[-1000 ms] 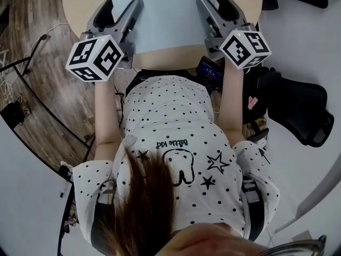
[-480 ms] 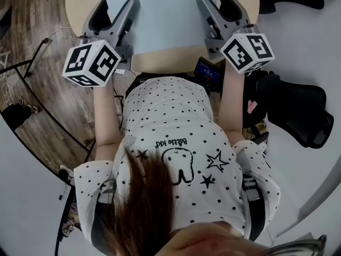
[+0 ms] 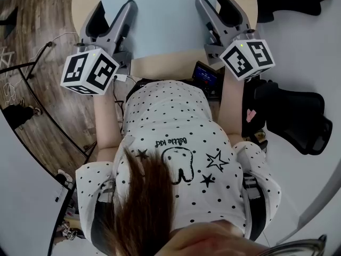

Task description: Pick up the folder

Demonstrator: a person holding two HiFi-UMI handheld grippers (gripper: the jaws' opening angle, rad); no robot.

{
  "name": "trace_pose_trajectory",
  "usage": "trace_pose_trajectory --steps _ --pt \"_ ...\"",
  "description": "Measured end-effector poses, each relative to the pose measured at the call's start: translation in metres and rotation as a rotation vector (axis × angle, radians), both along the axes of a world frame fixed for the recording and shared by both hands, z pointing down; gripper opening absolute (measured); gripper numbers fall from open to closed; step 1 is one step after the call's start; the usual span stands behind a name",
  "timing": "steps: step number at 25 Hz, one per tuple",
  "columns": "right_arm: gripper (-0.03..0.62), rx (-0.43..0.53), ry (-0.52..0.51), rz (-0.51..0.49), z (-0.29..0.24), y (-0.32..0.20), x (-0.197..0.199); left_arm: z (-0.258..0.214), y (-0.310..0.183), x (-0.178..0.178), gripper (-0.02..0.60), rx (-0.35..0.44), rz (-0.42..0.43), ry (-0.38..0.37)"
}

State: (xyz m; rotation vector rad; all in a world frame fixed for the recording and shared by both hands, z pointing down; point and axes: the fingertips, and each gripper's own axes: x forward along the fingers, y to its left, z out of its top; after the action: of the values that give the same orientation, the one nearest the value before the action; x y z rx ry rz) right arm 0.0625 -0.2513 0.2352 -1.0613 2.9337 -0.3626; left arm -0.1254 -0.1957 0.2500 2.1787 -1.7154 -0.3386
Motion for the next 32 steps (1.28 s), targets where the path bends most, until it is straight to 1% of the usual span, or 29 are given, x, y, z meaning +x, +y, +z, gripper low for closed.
trace_pose_trajectory --steps 9,14,25,32 --pt "0.247 0.035 -0.009 -0.037 -0.021 0.009 -0.008 -0.026 0.015 -0.006 0.311 0.061 -0.052 -0.01" --pt "0.247 0.048 -0.025 -0.037 -0.03 0.011 -0.008 -0.036 0.018 -0.006 0.311 0.079 -0.073 -0.019" --pt "0.245 0.106 -0.042 -0.029 -0.051 0.018 0.003 -0.046 0.024 0.006 0.311 0.103 -0.075 -0.016" --pt "0.244 0.122 -0.055 -0.023 -0.058 0.027 0.005 -0.053 0.033 0.008 0.311 0.119 -0.074 -0.02"
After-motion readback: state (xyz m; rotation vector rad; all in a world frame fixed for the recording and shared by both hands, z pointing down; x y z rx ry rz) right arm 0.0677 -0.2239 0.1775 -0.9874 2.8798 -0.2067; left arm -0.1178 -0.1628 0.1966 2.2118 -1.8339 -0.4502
